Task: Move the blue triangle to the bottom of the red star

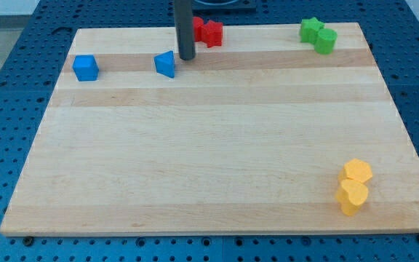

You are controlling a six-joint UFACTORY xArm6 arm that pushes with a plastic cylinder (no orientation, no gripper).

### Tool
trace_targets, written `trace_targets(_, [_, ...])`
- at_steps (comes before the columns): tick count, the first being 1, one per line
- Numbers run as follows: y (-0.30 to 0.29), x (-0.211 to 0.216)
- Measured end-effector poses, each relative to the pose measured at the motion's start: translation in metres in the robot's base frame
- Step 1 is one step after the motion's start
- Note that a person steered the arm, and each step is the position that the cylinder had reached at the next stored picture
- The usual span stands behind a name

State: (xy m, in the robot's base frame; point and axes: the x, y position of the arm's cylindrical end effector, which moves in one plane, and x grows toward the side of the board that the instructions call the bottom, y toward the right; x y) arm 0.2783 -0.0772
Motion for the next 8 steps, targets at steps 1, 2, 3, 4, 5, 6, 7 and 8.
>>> trace_targets(1, [-0.042, 0.0])
trace_targets(2, [-0.065, 0.01])
trace_targets(3, [-0.065, 0.027])
trace_targets(4, [-0.065, 0.033])
trace_targets(5, [-0.039, 0.034])
trace_targets(6, [0.013, 0.035])
trace_targets(7, [0.033, 0.038])
trace_targets(8, [0.014, 0.031])
